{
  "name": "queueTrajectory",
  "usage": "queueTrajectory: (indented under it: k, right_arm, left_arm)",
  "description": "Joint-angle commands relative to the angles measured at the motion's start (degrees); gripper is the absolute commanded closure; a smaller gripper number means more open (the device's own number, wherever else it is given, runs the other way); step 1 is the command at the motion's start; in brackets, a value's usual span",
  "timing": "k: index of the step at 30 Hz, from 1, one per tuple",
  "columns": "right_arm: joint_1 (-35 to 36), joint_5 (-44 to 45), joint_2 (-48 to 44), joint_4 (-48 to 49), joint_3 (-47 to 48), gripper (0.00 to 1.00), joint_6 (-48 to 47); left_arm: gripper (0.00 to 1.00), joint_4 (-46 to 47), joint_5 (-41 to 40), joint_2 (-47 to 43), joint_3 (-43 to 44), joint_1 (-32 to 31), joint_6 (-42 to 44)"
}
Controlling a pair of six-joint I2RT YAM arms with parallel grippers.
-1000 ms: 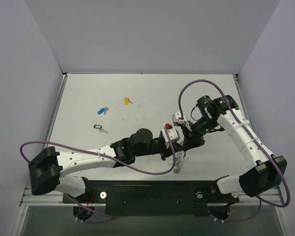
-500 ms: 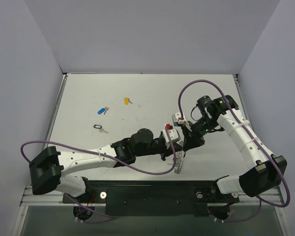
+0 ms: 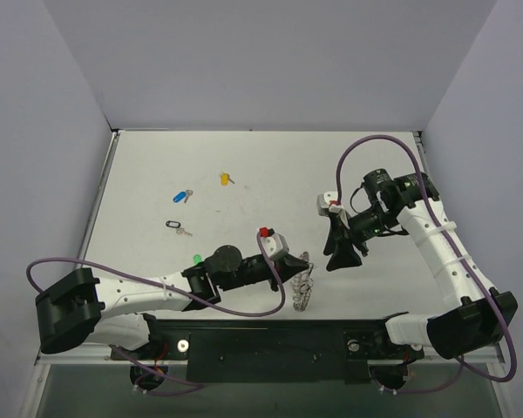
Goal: Put the keys on the keyring
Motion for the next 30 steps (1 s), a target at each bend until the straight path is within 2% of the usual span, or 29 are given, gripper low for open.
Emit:
queueTrajectory:
  k: [1,7,13,30]
  right_arm:
    - [-0.12,-5.42,0.38,-3.09,-1.83,0.57,-3.71]
    - [-0.12,-8.15,2.93,-7.3,-1.13,0.57,-10.83]
    - [-0.12,-9.9,5.57,-13.63,2.39,0.58,-16.63]
    - [-0.12,-10.0,3.72,-14.87,2.56,0.62,-16.47]
  left_arm:
    - [1.0,16.52,-1.82,-2.61,-1.34,0.38,-3.25]
    - [1.0,24.43,-1.47,-1.3,-3.19,0.91,-6.06]
    - [1.0,27.6,-1.38,0.28,-3.36,0.91,-7.73]
    - [1.0,24.36,-5.33,0.11,-2.92,0.91,-8.43]
